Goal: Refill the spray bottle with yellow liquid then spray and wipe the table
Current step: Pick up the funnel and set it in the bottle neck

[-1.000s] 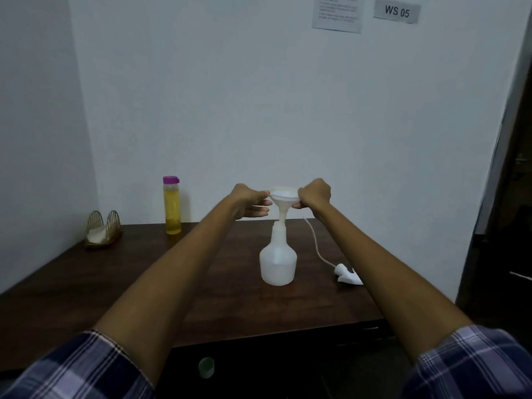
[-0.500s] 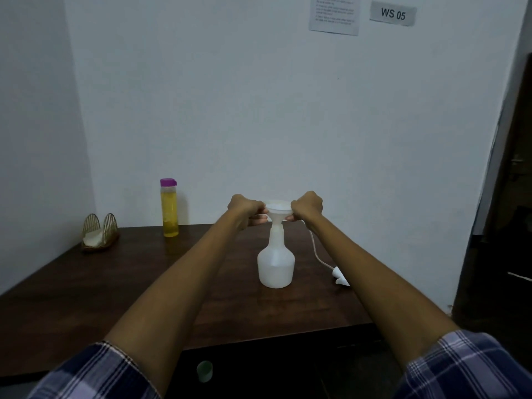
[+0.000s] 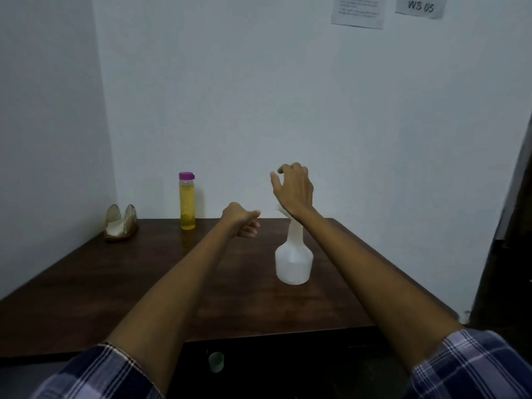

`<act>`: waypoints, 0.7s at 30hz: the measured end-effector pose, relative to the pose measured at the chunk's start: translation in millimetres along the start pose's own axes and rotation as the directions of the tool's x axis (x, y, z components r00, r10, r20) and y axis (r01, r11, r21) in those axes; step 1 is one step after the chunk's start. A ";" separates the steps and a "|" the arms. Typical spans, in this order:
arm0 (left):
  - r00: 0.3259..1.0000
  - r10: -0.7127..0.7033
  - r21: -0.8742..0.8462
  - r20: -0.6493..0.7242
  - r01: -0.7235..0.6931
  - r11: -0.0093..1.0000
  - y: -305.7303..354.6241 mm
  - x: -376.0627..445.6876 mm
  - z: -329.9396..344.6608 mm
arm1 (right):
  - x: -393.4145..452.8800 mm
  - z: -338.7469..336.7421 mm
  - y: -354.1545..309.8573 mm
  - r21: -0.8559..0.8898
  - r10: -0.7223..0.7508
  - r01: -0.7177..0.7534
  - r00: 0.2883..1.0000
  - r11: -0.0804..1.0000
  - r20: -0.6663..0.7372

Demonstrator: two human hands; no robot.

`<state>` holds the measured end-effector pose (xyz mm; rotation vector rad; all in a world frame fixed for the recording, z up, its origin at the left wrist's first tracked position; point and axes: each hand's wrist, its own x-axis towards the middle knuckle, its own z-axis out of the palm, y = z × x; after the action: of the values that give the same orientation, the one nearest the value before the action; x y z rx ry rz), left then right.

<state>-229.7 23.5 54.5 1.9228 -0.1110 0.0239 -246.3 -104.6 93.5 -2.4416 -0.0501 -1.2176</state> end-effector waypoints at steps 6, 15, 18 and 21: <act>0.994 -0.010 0.339 -0.112 0.048 0.940 -55.9 11.6 -55.9 | -11.3 72.3 -50.4 0.163 -0.087 0.065 0.988 0.985 0.128; 0.954 -0.200 0.824 -0.221 0.293 0.484 -143.6 52.5 -159.6 | -10.8 215.4 -71.5 0.275 -0.096 -0.015 0.917 0.961 0.386; 0.938 -0.255 0.836 -0.233 0.327 0.441 -158.4 89.6 -184.1 | -1.2 262.6 -63.7 0.278 -0.023 -0.123 0.883 0.953 0.468; 0.939 -0.246 0.870 -0.241 0.322 0.374 -167.3 128.9 -194.6 | 12.5 307.4 -59.6 0.314 0.047 -0.236 0.860 0.920 0.508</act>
<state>-79.2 254.8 -25.2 3.0348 0.3890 -0.1071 -18.2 63.3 -40.7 -2.2996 -0.2159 -0.4393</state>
